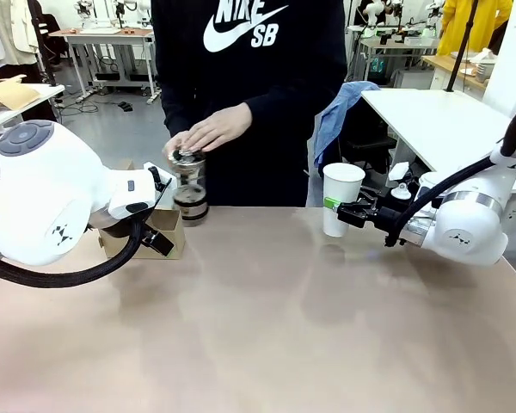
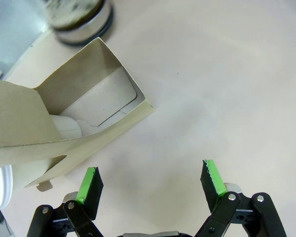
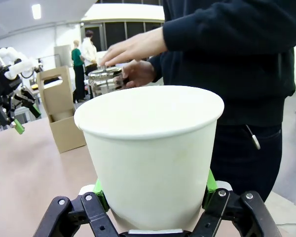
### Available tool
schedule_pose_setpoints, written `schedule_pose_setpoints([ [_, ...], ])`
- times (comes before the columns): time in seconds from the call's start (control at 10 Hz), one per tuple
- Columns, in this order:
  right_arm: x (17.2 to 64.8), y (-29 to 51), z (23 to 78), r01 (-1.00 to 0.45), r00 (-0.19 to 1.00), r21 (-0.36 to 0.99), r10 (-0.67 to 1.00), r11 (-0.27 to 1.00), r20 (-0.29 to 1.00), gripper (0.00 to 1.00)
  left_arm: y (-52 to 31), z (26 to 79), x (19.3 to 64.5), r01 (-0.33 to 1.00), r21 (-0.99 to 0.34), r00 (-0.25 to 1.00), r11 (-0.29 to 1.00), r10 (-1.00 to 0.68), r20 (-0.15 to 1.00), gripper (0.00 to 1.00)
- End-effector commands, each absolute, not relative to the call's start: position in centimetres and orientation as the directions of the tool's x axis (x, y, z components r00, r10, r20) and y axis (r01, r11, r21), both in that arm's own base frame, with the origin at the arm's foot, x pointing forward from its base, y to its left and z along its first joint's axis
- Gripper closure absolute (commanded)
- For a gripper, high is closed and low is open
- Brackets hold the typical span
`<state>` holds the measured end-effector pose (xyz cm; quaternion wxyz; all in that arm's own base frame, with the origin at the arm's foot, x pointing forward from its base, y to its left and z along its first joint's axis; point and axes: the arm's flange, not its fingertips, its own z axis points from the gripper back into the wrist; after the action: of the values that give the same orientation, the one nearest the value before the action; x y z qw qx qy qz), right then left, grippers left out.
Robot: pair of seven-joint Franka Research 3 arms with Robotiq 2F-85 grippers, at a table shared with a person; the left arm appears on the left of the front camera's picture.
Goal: Pour a drink into a cup and package it in a carrier.
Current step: When a person places the Paper Cup Lid on the 600 ml Paper Cup , lift the 600 ml Paper Cup.
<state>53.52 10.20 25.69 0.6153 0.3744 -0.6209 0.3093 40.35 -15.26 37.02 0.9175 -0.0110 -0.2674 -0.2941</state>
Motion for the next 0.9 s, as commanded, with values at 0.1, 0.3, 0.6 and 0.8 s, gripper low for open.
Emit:
schedule_pose_setpoints([
  [0.1, 53.34, 10.37, 26.14, -0.845, 0.035, 0.078, -0.091, 0.529, 0.995, 0.2, -15.2, 37.04, 40.35, 0.545, 0.135, 0.684, 0.827, -0.532, 0.498, 0.0],
  [0.3, 53.34, 10.37, 26.14, -0.845, 0.035, 0.078, -0.091, 0.529, 0.995, 0.2, -15.2, 37.04, 40.35, 0.545, 0.135, 0.684, 0.827, -0.532, 0.498, 0.0],
  [0.6, 53.34, 10.37, 26.14, -0.845, 0.035, 0.078, -0.091, 0.529, 0.995, 0.2, -15.2, 37.04, 40.35, 0.545, 0.135, 0.684, 0.827, -0.532, 0.498, 0.0],
  [0.8, 53.34, 10.37, 26.14, -0.845, 0.035, 0.078, -0.091, 0.529, 0.995, 0.2, -15.2, 37.04, 40.35, 0.545, 0.135, 0.684, 0.827, -0.532, 0.498, 0.0],
])
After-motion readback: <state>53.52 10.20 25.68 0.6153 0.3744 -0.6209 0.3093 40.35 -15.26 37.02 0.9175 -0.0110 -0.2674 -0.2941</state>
